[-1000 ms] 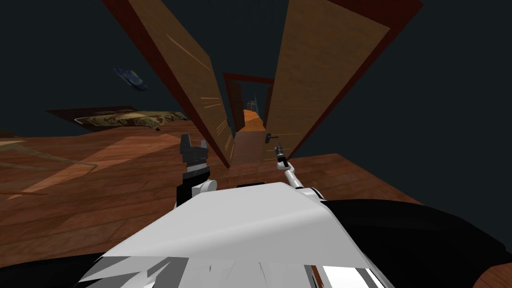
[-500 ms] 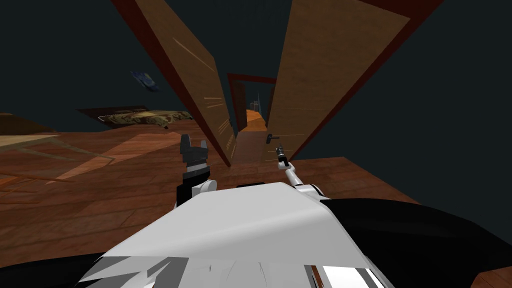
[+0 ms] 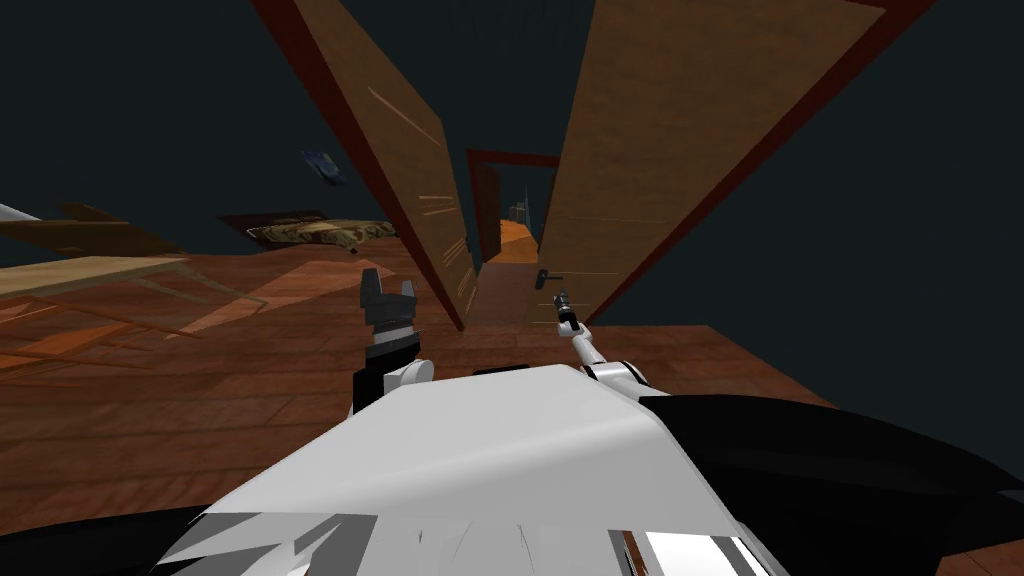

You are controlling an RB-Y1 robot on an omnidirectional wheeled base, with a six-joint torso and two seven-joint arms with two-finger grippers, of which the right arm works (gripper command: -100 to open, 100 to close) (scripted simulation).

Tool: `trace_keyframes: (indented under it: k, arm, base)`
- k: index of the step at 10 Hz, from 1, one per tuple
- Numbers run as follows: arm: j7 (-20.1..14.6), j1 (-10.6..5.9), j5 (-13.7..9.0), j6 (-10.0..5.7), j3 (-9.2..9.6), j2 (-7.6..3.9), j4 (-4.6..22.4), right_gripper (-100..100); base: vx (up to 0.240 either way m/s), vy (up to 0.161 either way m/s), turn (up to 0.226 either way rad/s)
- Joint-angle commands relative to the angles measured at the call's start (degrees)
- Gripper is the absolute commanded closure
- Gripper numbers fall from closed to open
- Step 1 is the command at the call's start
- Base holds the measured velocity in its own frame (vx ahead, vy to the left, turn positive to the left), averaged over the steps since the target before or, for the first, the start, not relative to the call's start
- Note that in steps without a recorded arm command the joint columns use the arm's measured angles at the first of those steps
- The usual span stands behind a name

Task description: Push the door open

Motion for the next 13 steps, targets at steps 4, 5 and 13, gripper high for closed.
trace_keyframes:
  k: [4,5,13]
  arm:
    - [-0.51,-3.24,-0.61,-0.25,-0.09,-1.91,6.93,-100]
    - [-0.59,-3.78,-0.71,-0.28,-0.11,-2.22,8.05,-100]
    - [-0.45,-5.58,-1.09,-0.7,-0.63,-2.91,11.85,-100]
  base:
    - [-0.007,-0.068,0.168]
    - [-0.012,-0.084,0.156]
    - [0.071,-0.045,0.067]
